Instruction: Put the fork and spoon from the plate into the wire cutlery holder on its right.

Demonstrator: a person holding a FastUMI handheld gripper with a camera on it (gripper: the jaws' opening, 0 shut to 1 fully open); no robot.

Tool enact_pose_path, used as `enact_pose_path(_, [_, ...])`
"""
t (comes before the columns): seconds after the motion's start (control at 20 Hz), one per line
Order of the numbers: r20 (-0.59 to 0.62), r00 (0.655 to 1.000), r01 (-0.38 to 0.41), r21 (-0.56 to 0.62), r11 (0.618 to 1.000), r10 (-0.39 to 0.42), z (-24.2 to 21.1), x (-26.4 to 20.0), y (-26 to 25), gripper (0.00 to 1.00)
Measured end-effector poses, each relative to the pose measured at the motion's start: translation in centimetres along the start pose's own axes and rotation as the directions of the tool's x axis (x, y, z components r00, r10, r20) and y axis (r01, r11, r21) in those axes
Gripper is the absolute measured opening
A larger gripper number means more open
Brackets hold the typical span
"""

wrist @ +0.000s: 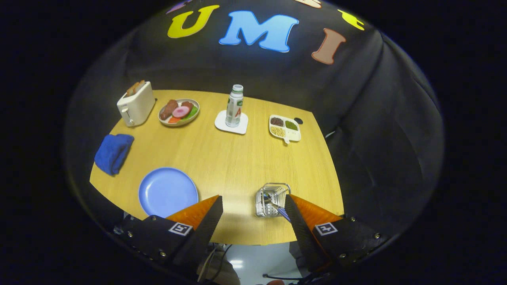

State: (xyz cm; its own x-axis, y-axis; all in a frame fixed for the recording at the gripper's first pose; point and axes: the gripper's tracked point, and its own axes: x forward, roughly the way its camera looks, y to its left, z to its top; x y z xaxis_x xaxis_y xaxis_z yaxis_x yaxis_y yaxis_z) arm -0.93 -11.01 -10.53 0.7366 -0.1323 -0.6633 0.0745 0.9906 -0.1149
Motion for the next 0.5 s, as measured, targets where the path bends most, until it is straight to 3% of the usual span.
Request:
enact_pose_path(0.1, [0.114,0.992,-0.056,0.048,0.997,0.05,1.9,-0.3,1.7,0.97])
enact_pose_path(0.2, [0.262,0.964,-0.064,0.075,0.995,0.042,4.2,-0.9,2.4,0.97])
enact_pose_path(0.3, [0.42,0.908,-0.033,0.071,0.997,0.0,6.6,-1.9,3.1,0.96])
enact_pose_path(0.4, [0.538,0.843,-0.069,0.075,0.995,0.018,8.1,-3.2,5.0,0.96])
enact_pose_path(0.5, [0.572,0.819,-0.095,0.061,0.994,0.043,8.2,-3.4,6.2,0.96])
